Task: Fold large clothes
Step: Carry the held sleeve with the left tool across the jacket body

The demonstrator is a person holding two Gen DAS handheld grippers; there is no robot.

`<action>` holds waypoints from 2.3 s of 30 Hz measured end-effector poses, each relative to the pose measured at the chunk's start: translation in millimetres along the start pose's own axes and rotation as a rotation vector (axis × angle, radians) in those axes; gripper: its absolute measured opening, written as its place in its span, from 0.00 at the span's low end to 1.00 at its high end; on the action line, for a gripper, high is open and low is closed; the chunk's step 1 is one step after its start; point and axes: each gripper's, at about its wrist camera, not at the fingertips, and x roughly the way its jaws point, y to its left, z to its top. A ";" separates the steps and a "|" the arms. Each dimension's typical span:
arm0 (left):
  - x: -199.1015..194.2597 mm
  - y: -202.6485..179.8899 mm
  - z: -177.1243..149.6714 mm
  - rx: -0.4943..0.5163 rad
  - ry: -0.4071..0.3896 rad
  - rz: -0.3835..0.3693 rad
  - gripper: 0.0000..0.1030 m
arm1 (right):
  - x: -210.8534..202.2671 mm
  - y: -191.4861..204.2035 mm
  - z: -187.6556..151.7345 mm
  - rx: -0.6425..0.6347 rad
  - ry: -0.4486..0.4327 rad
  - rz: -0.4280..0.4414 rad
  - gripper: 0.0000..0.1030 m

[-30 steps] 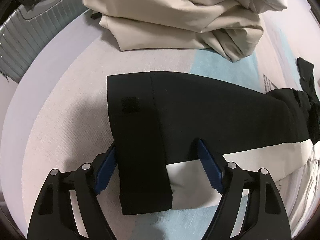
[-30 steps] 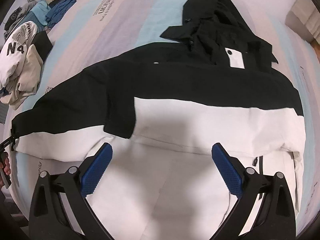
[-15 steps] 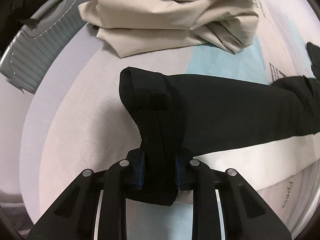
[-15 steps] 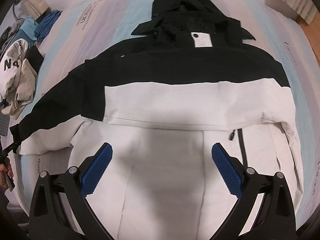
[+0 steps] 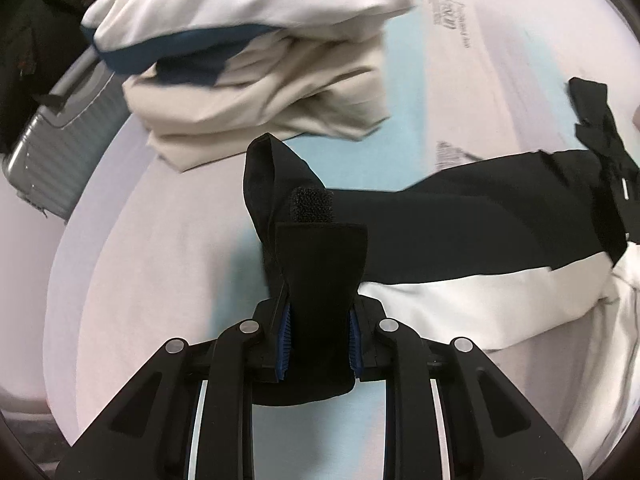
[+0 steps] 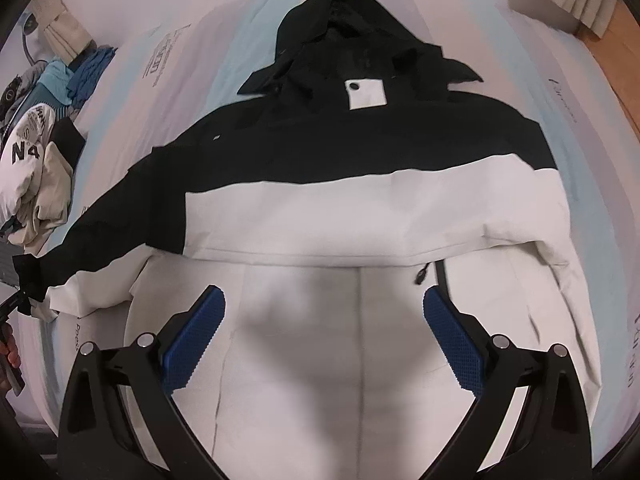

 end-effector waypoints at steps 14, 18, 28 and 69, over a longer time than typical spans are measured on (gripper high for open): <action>-49.8 -99.4 -4.5 0.044 -0.091 -0.053 0.21 | -21.8 -47.9 2.7 -0.096 -0.079 -0.014 0.93; -57.0 -128.6 -0.4 0.051 -0.109 -0.063 0.21 | -32.2 -64.4 3.7 -0.100 -0.084 0.005 0.93; -85.4 -205.6 5.4 0.087 -0.164 -0.127 0.21 | -43.6 -110.9 -2.6 -0.078 -0.092 0.010 0.93; -80.9 -564.6 -29.5 0.287 -0.099 -0.276 0.21 | 0.8 -290.8 70.4 -0.032 -0.107 -0.063 0.93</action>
